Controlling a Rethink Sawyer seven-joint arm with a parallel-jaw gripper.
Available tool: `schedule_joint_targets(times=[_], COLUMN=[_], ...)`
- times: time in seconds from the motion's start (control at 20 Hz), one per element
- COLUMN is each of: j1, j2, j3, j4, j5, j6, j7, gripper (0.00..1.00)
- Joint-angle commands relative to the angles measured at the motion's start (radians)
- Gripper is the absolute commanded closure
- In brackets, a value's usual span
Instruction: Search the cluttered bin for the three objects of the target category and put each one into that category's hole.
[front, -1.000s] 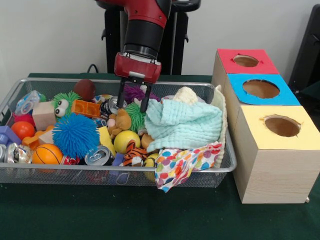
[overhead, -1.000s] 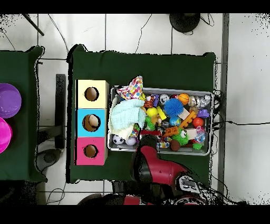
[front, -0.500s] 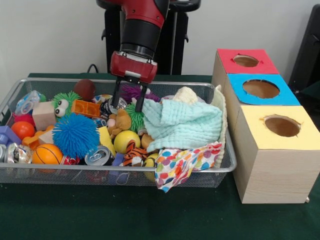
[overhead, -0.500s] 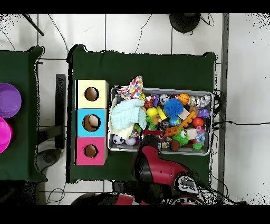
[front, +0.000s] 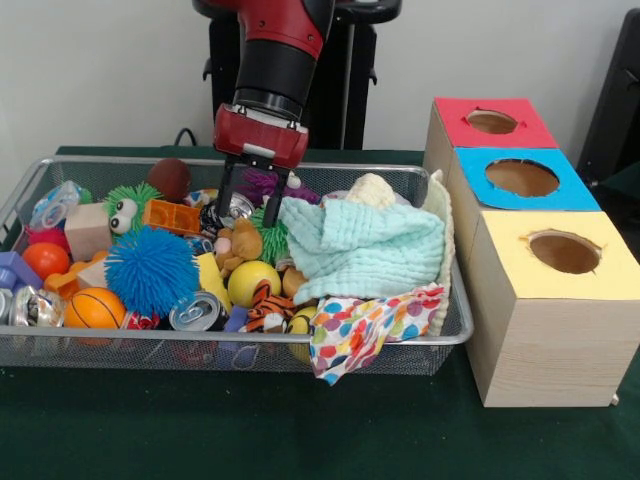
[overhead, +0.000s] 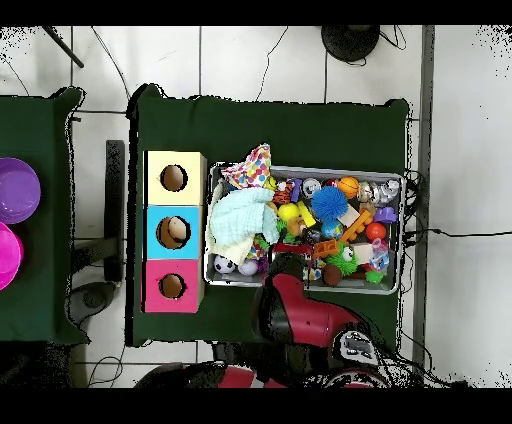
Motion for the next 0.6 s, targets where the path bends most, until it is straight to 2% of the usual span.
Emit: schedule_joint_targets(times=[0.05,0.6], j1=[-0.038,-0.08], j2=[0.065,0.112], j3=[0.058,0.097], j4=[-0.135,-0.157], j5=[-0.014,-0.069], j6=[-0.057,-0.102], j7=[0.159,0.182], gripper=[0.0,0.0])
